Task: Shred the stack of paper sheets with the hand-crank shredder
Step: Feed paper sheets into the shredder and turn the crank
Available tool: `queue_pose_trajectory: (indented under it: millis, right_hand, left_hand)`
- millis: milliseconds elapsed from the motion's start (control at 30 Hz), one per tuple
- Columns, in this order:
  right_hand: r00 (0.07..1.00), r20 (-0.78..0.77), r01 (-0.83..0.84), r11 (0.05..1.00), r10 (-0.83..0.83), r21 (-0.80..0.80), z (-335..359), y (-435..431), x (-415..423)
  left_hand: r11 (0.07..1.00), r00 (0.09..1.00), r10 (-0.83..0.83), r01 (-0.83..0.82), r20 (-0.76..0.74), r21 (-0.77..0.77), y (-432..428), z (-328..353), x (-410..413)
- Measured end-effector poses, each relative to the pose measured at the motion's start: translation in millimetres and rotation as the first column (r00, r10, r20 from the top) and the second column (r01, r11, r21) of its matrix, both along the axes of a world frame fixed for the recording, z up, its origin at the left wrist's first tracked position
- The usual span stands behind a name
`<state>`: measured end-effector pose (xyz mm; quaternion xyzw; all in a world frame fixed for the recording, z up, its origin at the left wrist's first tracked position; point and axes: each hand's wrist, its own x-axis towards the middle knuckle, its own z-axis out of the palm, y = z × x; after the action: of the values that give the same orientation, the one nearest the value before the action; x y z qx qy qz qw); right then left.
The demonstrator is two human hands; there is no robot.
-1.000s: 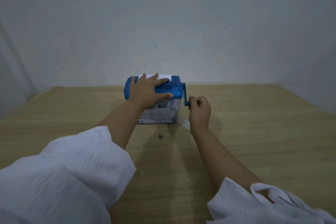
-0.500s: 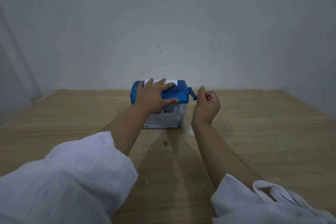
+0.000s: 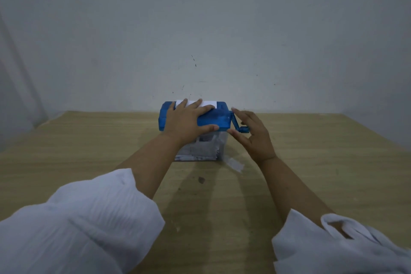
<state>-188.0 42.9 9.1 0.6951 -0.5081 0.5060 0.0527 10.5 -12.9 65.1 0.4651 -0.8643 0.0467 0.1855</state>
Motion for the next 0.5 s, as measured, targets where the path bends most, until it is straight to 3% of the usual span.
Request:
queue_pose_trajectory:
  millis: [133,400,500]
  right_hand:
    - [0.984,-0.177,0.015,0.999,-0.007,0.047,7.0,-7.9,-11.1]
    - [0.994,0.078,-0.076,0.997,0.078,-0.023,18.0,-20.8,0.5]
    - [0.969,0.240,-0.071,0.997,0.067,0.008,30.6,-27.6,5.6]
  left_hand:
    - [1.000,1.000,-0.005,0.005,0.002,-0.008,-0.8,0.8,0.3]
    - [1.000,1.000,-0.016,0.016,0.005,-0.024,0.4,0.8,-0.5]
    - [0.999,1.000,-0.020,0.020,-0.003,-0.025,0.8,0.9,-0.5]
